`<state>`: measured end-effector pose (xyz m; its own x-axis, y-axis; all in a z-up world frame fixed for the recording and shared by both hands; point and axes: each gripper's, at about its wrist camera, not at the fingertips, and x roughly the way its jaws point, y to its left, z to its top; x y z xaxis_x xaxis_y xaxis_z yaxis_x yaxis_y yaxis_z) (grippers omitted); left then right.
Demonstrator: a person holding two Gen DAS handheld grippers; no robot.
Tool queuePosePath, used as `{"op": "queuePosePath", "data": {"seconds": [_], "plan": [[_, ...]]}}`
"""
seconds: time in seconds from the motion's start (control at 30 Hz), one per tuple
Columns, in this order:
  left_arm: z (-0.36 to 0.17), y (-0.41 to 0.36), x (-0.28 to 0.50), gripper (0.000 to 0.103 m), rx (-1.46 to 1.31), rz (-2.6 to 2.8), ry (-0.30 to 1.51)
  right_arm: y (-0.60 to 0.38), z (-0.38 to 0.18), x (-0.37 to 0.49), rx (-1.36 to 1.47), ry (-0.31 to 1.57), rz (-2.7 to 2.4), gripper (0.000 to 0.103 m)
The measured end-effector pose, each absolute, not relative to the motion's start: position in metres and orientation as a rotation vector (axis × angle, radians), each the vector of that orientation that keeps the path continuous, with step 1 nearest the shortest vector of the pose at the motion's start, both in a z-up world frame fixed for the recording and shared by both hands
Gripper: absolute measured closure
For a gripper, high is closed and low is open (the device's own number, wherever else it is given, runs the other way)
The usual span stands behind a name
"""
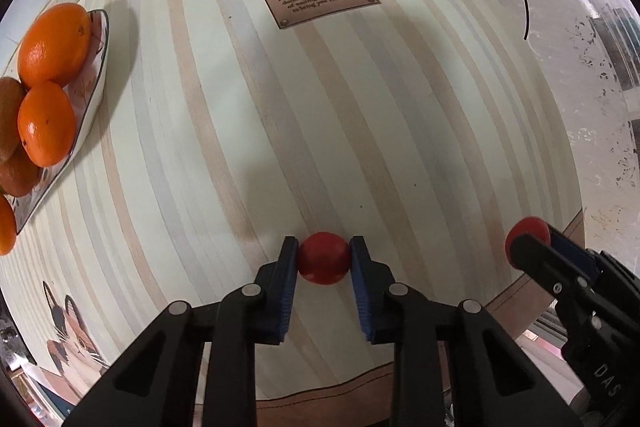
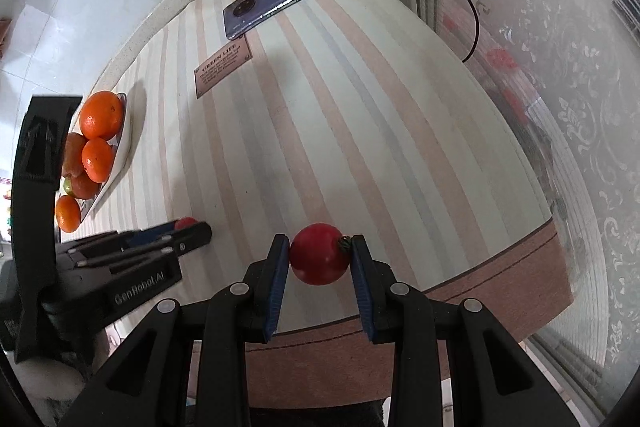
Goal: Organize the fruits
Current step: 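Place the cherry tomato on the plate with the left tool while the right tool places its tomato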
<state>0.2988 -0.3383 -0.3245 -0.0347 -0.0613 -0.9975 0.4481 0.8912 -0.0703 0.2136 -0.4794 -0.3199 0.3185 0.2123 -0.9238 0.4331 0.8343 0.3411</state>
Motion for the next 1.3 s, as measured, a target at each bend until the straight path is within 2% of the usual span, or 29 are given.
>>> {"op": "queuePosePath", "data": {"seconds": [0.4,0.77,1.0,1.3], "plan": [[-0.295,-0.271,0.319,0.080,0.136,-0.366,1.532,-0.466,-0.306,0.231,0.609,1.220,-0.102,0.069],[-0.237,-0.120,0.365,0.080,-0.259,-0.152,1.437,-0.385,-0.277,0.323,0.585,1.157,0.229,0.069],[-0.261,-0.057,0.405,0.080,-0.531,-0.036,1.474,-0.291,-0.289,0.380,0.577,1.131,0.486,0.069],[-0.272,-0.035,0.419,0.080,-0.616,-0.008,1.507,-0.220,-0.310,0.394,0.479,1.110,0.573,0.069]]}}
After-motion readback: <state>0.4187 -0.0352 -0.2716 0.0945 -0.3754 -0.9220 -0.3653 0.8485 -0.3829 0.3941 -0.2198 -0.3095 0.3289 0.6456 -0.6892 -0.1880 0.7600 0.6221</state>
